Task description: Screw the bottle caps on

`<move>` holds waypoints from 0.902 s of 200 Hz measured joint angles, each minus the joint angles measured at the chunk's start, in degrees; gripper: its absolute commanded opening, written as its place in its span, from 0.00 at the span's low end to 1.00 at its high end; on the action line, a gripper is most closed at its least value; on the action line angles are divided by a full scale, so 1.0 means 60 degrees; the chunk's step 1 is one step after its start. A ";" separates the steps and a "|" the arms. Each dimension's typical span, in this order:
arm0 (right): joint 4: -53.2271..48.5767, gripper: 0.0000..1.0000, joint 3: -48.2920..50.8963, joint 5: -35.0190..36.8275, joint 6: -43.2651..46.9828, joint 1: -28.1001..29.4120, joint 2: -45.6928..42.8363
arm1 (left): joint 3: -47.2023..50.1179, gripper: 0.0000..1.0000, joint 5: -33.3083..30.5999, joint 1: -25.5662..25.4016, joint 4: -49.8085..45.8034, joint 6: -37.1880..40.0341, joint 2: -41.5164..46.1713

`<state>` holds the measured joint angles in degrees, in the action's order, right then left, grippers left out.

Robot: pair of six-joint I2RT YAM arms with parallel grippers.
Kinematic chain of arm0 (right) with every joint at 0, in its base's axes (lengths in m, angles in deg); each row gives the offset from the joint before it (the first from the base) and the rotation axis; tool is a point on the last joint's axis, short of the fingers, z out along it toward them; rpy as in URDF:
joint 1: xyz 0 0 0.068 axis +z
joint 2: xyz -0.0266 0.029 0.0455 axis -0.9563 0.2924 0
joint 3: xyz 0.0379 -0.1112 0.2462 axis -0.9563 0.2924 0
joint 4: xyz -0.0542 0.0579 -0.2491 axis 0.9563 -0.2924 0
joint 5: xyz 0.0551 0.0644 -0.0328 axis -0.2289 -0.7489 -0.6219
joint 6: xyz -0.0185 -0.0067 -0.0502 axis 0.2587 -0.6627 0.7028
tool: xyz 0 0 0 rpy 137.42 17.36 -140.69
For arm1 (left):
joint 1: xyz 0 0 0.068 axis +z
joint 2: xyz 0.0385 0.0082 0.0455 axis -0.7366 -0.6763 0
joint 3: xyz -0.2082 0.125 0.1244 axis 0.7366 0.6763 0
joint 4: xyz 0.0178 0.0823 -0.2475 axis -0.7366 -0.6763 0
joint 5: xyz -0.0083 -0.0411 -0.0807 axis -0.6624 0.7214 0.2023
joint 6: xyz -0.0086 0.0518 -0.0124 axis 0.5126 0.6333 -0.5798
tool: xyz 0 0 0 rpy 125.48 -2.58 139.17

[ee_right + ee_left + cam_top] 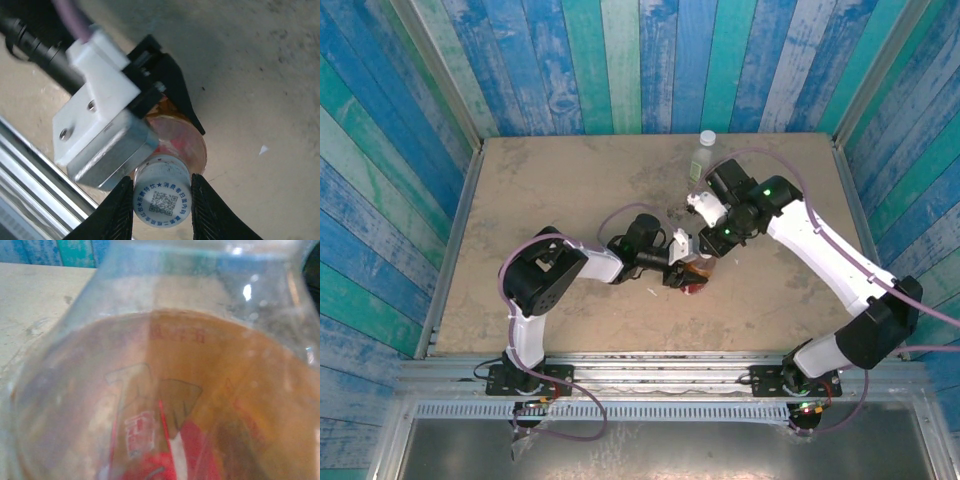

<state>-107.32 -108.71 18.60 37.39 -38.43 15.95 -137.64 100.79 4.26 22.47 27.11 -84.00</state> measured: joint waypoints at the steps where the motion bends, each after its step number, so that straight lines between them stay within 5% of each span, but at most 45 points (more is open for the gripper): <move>1: 0.0000 0.25 -0.0004 0.0015 -0.0066 0.0000 0.0000 | 0.0000 0.55 -0.0018 -0.0004 0.0007 -0.0011 0.0000; 51: 0.0138 0.34 0.0098 0.1140 -0.3493 0.0404 -0.0091 | 0.0033 0.55 -0.0710 -0.0168 0.0288 -0.0280 0.0000; 85: -0.0051 0.66 0.0160 0.1570 -0.3927 0.0532 -0.0193 | 0.0175 0.57 -0.0721 -0.0171 0.0554 -0.0277 0.0000; 130: 0.0211 0.80 0.0171 0.0747 -0.1785 0.0539 -0.0998 | 0.0535 0.58 -0.0328 -0.0124 0.0947 0.0117 0.0073; 180: 0.0736 0.67 0.1064 -0.0018 0.1668 0.0521 -0.2521 | 0.0667 0.58 0.0459 -0.0044 0.0667 0.0783 0.0193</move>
<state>-102.90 -102.32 18.49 47.40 -35.31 0.83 -133.64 103.54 4.00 26.47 31.81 -82.84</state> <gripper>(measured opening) 0.674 0.601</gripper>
